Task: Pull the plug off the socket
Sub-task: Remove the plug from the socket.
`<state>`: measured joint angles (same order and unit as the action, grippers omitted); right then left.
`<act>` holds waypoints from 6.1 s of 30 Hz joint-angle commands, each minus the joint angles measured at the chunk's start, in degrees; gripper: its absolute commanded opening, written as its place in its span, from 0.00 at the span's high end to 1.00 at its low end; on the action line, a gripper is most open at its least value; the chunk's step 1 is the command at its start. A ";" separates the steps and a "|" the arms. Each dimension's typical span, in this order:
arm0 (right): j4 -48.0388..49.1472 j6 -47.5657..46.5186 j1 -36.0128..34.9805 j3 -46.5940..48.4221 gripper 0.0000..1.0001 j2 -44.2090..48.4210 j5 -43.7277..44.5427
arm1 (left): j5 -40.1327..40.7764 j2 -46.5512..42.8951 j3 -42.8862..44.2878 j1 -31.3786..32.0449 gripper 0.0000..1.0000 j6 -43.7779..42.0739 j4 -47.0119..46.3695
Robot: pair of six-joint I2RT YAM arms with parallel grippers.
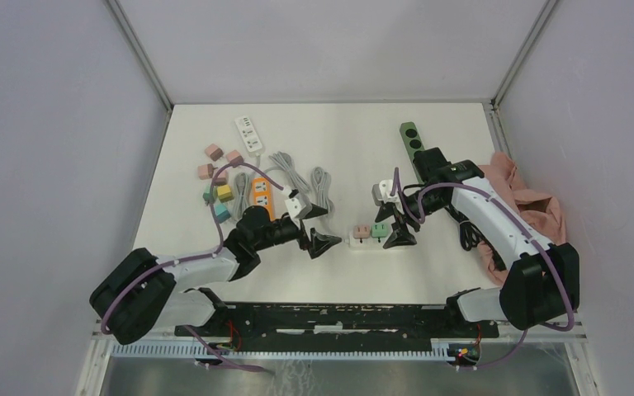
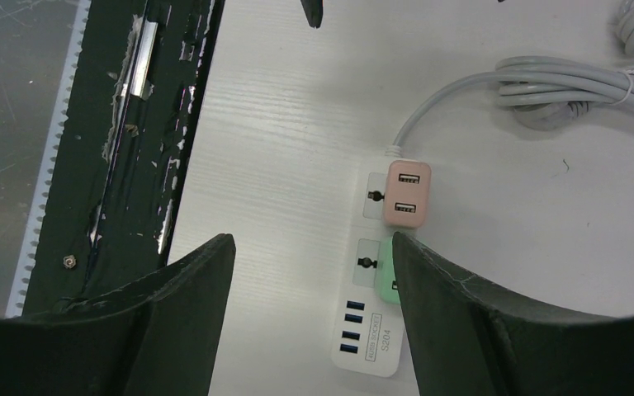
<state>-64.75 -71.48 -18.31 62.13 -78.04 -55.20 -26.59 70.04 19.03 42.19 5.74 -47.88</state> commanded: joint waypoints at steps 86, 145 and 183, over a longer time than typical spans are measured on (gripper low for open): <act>16.43 -3.60 -9.71 -10.47 1.00 -4.67 12.84 | -2.34 33.10 15.65 9.11 0.97 -17.26 0.32; 11.45 2.74 -4.03 -5.09 1.00 -2.76 1.24 | -0.09 34.32 15.36 8.95 0.94 -15.10 1.37; 35.18 75.70 7.58 -6.08 0.96 -0.56 -20.85 | 32.60 -31.22 -4.39 8.91 0.01 33.78 15.58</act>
<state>-40.45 -13.04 -11.07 55.75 -77.01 -69.95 -0.19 39.90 10.96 51.03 32.32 -34.35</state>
